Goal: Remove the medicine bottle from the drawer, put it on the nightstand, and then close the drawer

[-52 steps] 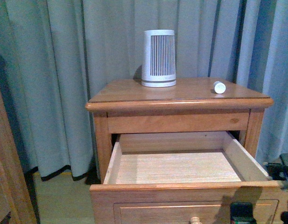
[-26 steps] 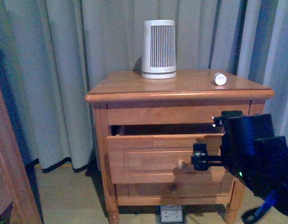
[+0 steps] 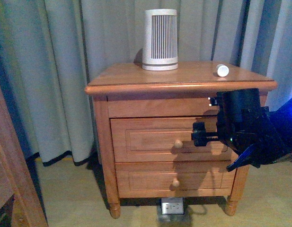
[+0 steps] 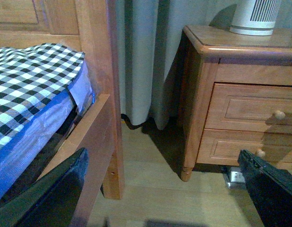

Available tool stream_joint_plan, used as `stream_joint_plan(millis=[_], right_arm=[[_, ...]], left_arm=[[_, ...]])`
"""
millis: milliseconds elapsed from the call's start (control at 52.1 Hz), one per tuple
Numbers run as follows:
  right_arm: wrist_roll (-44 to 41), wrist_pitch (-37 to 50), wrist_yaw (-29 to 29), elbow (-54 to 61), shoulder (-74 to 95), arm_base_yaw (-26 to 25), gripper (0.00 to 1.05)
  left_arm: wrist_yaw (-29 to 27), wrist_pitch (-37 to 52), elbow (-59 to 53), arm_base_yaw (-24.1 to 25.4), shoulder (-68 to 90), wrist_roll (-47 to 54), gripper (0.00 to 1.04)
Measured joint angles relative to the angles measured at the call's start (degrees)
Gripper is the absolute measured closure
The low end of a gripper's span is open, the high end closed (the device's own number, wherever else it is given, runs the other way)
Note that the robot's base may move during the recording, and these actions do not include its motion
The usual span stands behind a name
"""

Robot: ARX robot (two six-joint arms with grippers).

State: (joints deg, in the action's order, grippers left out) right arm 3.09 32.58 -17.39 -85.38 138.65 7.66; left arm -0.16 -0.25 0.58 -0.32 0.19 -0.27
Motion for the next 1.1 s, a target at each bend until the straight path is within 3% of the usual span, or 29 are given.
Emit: stream_joint_plan(millis=[384, 519, 672, 922, 1095], right_arm=[[2.9, 3.7, -1.6, 38.3, -37.2, 3.3, 0.07], [-1.1, -0.2, -7.4, 57.1, -65.8, 4.8, 0.07], [-4.0, -4.9, -13.4, 67.1, -87.0, 8.1, 0.07], [-4.9, -23.2, -27.8, 78.3, -120.5, 16.7, 0.07], [-4.0, -28.2, -28.5, 80.3, -127.1, 17.4, 0.07]], left_arm=[[0.0, 0.0, 0.0, 0.0, 0.0, 0.0, 0.07], [0.0, 0.0, 0.0, 0.0, 0.0, 0.0, 0.07], [0.0, 0.0, 0.0, 0.0, 0.0, 0.0, 0.07], [0.0, 0.0, 0.0, 0.0, 0.0, 0.0, 0.07], [0.0, 0.0, 0.0, 0.0, 0.0, 0.0, 0.07]])
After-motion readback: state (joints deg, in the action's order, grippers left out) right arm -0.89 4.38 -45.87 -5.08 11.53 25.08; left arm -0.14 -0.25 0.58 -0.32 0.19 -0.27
